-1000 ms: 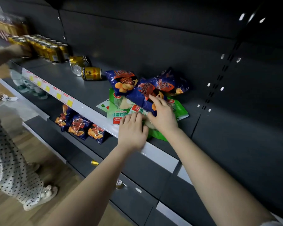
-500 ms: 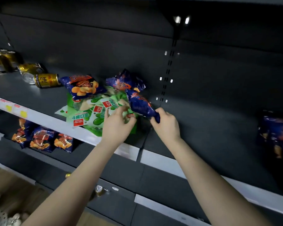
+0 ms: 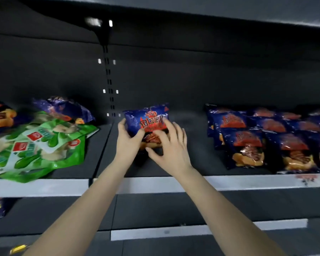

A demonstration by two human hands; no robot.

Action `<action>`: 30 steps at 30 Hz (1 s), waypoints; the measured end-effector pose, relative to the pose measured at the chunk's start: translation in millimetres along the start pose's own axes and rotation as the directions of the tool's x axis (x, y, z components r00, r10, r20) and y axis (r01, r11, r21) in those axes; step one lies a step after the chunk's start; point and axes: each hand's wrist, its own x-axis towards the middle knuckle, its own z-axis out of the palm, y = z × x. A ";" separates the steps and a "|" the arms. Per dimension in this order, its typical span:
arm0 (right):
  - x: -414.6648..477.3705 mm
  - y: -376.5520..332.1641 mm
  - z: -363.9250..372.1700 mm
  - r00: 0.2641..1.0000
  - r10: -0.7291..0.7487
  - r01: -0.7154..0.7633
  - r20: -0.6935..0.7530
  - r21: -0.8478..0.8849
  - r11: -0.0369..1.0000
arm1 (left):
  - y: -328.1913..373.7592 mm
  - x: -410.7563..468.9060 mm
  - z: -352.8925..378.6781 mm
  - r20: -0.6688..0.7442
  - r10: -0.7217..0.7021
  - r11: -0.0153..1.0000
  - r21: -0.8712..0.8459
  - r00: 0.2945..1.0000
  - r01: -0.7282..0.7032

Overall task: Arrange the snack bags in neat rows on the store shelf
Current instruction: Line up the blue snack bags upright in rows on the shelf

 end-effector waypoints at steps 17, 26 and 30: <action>-10.9 54.9 -33.9 0.890 0.455 -0.455 -0.014 -0.081 0.887 | -1.5 -6.9 79.8 0.474 -0.165 0.982 0.000 0.865 0.187; 4.3 75.8 -12.8 0.894 0.441 -0.426 0.074 -0.162 0.890 | -30.8 17.6 71.0 0.355 -0.114 0.521 0.817 0.928 -0.248; 21.4 86.3 -4.1 0.897 0.430 -0.412 0.102 -0.159 0.897 | -47.8 22.9 65.7 0.357 -0.171 0.330 0.899 0.918 -0.288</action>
